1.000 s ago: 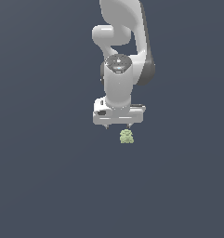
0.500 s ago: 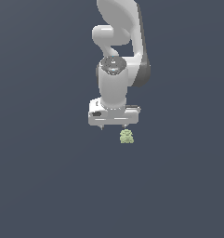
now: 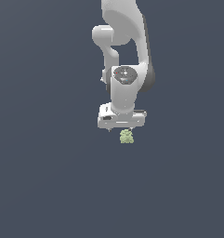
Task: Pick up the object and move it to a goal position.
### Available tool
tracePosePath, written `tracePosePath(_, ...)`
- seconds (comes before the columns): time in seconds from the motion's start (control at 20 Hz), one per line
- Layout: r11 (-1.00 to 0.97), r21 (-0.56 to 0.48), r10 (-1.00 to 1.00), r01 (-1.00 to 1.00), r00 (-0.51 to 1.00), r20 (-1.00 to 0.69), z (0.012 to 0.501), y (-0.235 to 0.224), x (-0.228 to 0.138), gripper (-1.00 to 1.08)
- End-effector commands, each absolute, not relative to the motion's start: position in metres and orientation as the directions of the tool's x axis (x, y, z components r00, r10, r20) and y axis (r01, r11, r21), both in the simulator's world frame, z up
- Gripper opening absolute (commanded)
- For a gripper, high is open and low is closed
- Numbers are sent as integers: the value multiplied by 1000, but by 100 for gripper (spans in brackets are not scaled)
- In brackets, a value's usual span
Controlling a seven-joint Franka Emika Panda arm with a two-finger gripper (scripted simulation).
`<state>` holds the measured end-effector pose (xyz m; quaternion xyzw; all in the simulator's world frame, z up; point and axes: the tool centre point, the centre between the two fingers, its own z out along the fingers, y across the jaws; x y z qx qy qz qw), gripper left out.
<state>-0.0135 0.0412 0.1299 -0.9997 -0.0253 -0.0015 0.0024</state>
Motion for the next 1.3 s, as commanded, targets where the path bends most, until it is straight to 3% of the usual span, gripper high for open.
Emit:
tracePosePath(0.0,-999,-3,54,54,999,1,115,56,-19,100)
tracePosePath(0.4,-998,0,59,59,998,0,92,79,-30,100)
tracePosePath(1.25,-998,0,59,59,998,0,43,79,-31,100)
